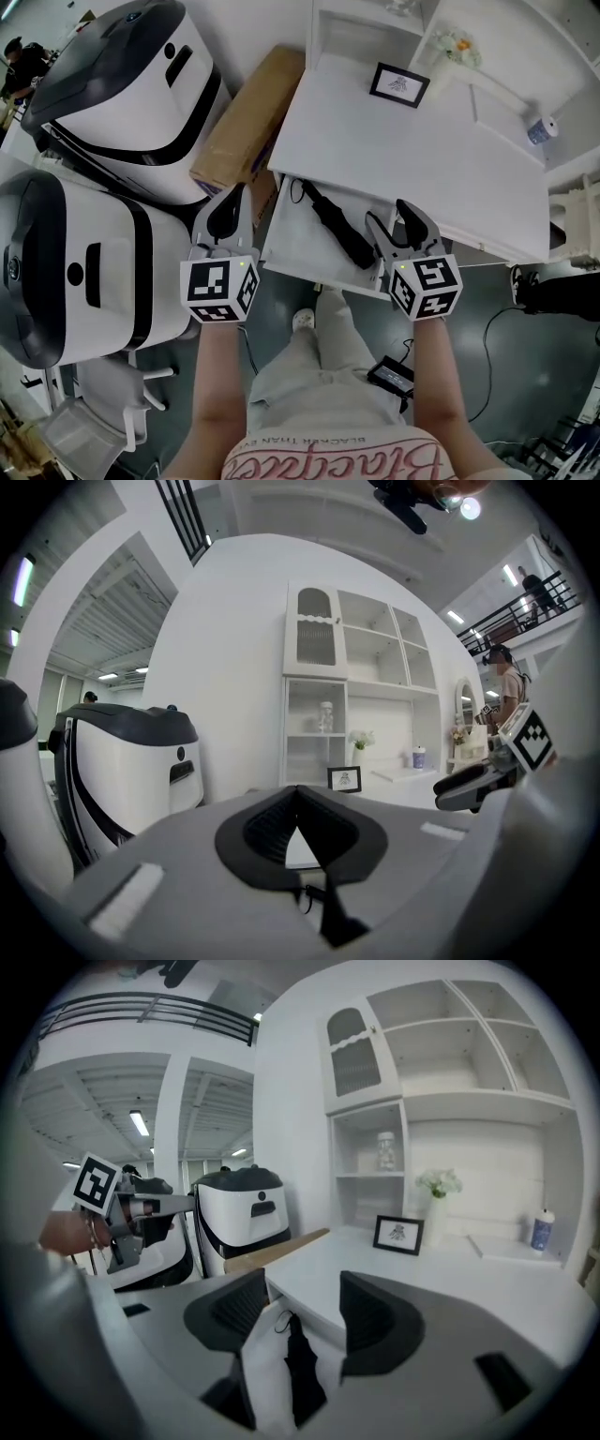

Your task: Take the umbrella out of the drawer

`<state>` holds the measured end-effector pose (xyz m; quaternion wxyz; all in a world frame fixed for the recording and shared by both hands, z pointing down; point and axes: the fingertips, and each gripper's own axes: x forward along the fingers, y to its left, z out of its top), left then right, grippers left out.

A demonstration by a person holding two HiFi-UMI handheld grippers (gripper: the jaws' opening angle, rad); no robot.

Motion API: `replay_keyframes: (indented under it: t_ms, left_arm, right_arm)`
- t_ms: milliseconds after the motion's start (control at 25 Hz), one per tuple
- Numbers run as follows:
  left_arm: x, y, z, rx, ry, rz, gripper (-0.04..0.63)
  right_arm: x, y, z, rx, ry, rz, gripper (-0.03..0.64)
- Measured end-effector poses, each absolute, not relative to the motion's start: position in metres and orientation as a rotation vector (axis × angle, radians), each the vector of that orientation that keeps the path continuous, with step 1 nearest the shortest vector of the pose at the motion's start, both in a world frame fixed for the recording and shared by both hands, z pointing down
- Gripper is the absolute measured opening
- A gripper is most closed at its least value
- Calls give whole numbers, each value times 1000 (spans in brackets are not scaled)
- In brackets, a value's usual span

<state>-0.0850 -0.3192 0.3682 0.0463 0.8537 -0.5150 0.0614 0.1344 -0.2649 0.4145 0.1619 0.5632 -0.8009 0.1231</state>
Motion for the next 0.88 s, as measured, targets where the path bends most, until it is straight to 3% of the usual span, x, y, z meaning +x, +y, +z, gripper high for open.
replay_keyframes:
  t_ms: [880]
  left_arm:
    - [-65, -383, 445, 2493, -1541, 326, 9]
  right_arm:
    - [119, -309, 603, 1143, -2091, 719, 230]
